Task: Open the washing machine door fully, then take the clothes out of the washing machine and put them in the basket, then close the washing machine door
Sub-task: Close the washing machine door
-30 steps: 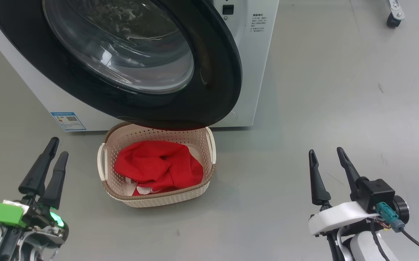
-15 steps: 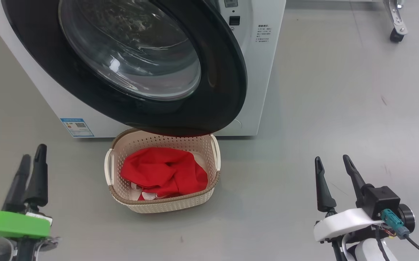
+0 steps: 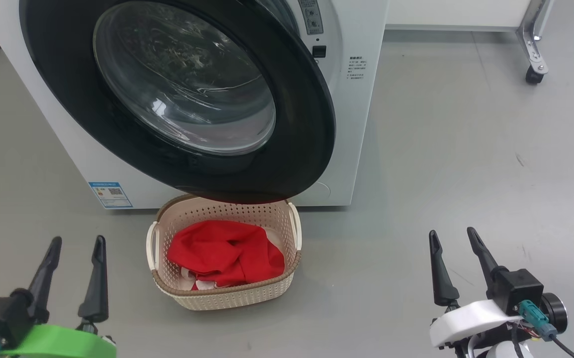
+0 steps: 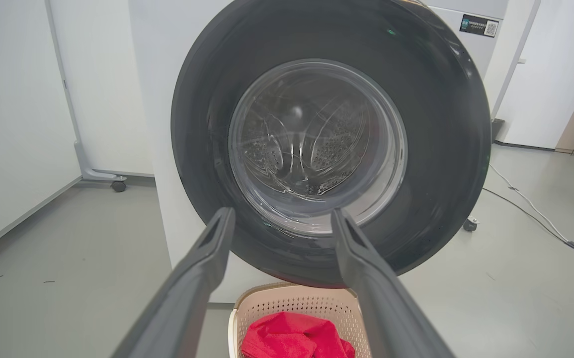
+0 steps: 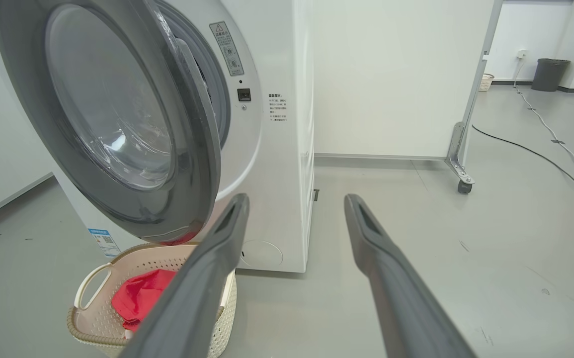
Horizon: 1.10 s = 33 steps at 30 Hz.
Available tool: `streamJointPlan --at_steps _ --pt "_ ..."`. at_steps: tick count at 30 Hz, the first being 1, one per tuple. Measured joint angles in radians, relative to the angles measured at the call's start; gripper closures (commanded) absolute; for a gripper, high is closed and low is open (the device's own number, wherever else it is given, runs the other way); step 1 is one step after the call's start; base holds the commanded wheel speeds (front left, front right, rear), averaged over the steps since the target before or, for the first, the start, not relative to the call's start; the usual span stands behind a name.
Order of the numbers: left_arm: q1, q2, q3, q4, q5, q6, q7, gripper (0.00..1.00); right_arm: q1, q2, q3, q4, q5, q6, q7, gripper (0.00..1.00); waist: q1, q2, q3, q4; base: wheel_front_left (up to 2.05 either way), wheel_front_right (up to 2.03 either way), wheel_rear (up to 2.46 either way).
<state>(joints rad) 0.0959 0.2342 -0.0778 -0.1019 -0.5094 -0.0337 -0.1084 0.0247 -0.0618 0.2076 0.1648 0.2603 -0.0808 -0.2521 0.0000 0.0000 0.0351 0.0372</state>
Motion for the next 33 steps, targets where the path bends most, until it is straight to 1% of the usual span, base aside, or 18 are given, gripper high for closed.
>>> streamJointPlan --at_steps 4,11,22,33 --pt "0.032 -0.002 -0.041 0.017 0.058 0.036 -0.01 0.0 0.02 0.0 0.0 0.002 0.0 0.0 0.0 0.0 0.0 0.0 -0.017 -0.004 0.0 0.0 0.0" --pt "0.069 -0.033 -0.086 0.047 0.097 0.082 -0.026 0.0 0.054 0.001 -0.001 0.006 0.0 -0.001 0.0 0.0 0.0 0.0 -0.034 -0.009 0.0 0.0 0.0" --pt "0.069 -0.062 -0.106 0.082 0.114 0.1 -0.043 0.0 0.067 0.003 0.0 0.006 0.0 -0.001 0.0 0.0 0.0 0.0 -0.042 -0.012 0.0 0.0 0.0" --pt "0.069 -0.067 -0.114 0.1 0.128 0.109 -0.053 0.0 0.067 0.004 0.004 0.005 0.0 -0.001 0.0 0.0 0.0 0.0 -0.043 -0.012 0.0 0.0 0.0"
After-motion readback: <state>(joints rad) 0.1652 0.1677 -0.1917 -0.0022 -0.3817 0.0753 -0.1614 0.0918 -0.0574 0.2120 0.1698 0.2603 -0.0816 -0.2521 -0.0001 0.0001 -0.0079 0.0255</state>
